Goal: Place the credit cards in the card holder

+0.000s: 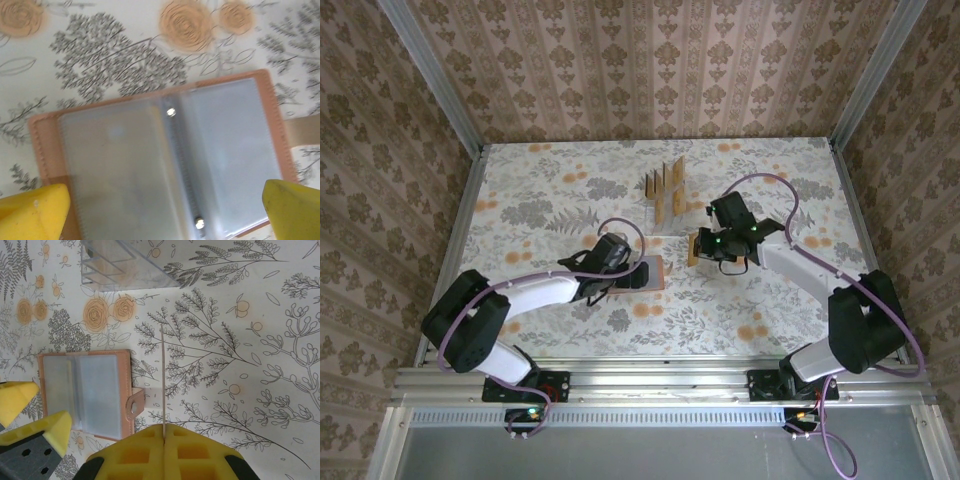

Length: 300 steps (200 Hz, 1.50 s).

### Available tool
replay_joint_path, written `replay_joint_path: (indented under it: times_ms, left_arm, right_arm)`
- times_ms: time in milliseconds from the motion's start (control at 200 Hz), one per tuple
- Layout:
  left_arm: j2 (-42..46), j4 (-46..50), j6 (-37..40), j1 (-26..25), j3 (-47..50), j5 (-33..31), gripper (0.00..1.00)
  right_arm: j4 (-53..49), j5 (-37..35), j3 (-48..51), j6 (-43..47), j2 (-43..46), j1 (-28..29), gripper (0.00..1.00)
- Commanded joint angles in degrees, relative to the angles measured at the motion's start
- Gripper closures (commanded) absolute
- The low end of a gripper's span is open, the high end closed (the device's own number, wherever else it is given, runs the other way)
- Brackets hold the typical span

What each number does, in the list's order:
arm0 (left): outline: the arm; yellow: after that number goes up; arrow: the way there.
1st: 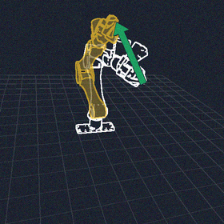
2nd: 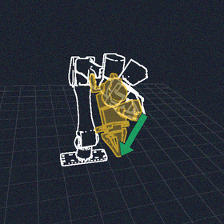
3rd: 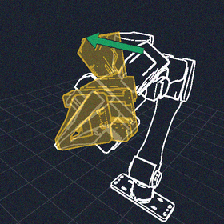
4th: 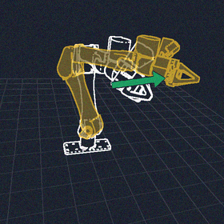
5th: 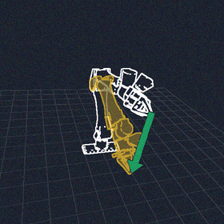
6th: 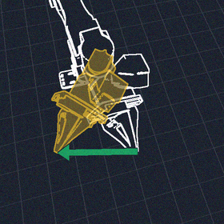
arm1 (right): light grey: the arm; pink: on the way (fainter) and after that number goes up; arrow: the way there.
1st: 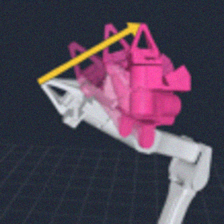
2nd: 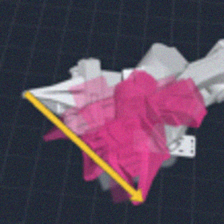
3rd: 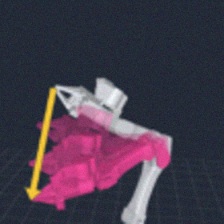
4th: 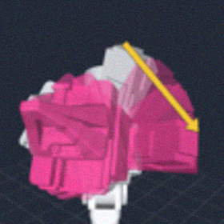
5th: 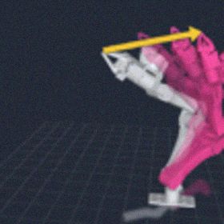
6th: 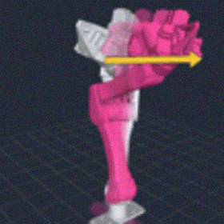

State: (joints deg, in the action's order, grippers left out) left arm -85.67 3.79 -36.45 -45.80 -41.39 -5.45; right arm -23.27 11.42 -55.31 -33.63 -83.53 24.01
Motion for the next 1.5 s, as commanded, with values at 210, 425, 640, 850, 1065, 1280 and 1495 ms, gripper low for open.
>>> replay_joint_path:
  times_ms: [210, 425, 640, 850, 1065, 1280, 1495]
  left_arm:
    - [2.56, 8.54, 1.2, 0.8, -3.6, -5.75, 0.0]
    - [2.11, 13.39, 3.43, 4.59, -3.18, -6.92, 0.0]
    - [2.3, 13.24, 4.71, 7.12, -1.18, -6.92, 0.0]
    - [2.47, 11.72, 5.73, 8.87, 0.03, -5.65, 0.0]
    - [2.02, 10.32, 6.65, 9.17, 0.35, -4.75, 0.0]
    - [1.82, 9.16, 7.27, 9.15, 0.25, -3.87, 0.0]
    - [1.39, 6.68, 7.08, 8.99, 1.72, -2.19, 0.0]
  right_arm:
    - [5.33, 7.74, 1.02, 0.27, 3.37, 1.26, 1.0]
    - [10.06, 6.62, -0.09, -2.57, -0.92, 8.58, 1.0]
    - [15.09, 4.15, -2.95, -4.84, -9.48, 15.62, 1.0]
    - [17.56, 3.88, -4.74, -6.45, -14.02, 16.77, 1.0]
    - [19.04, 3.7, -5.52, -8.21, -16.47, 16.77, 1.0]
    - [21.04, 3.19, -4.36, -9.88, -17.83, 16.55, 1.0]
    - [22.45, 3.28, -2.56, -10.54, -17.6, 15.64, 1.0]
